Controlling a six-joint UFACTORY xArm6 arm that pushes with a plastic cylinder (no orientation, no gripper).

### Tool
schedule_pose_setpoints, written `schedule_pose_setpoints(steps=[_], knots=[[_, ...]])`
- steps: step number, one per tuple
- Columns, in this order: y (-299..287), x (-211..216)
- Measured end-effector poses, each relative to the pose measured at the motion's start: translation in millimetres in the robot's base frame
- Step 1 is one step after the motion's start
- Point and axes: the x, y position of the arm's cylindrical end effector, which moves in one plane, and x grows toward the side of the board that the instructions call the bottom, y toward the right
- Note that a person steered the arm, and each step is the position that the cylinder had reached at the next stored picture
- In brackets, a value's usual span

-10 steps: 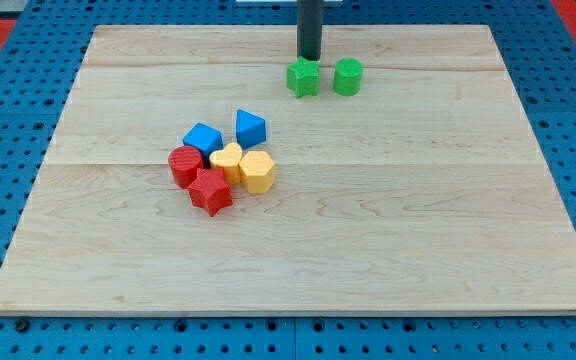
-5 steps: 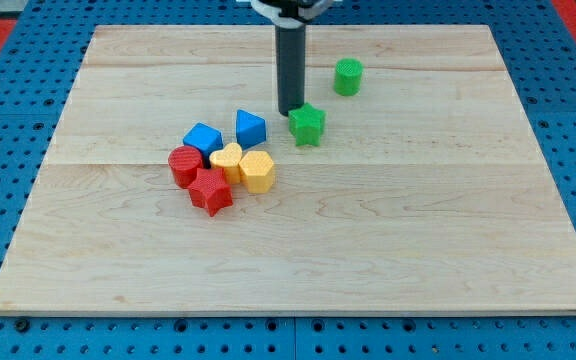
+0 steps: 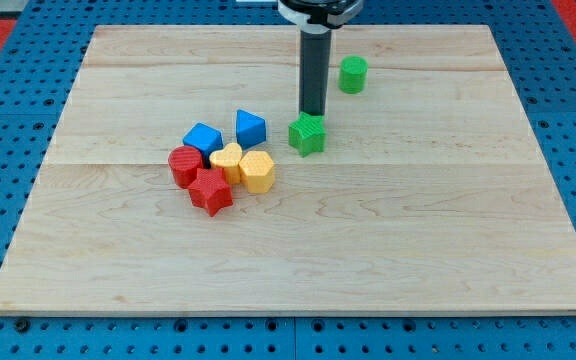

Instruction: Move the green star parallel to the blue triangle

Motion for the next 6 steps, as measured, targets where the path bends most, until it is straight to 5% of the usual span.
schedule_pose_setpoints(steps=[2, 3, 5, 6], knots=[[-21.6, -63.1], [50.3, -116.8], [95.2, -44.6], [131.0, -108.4]])
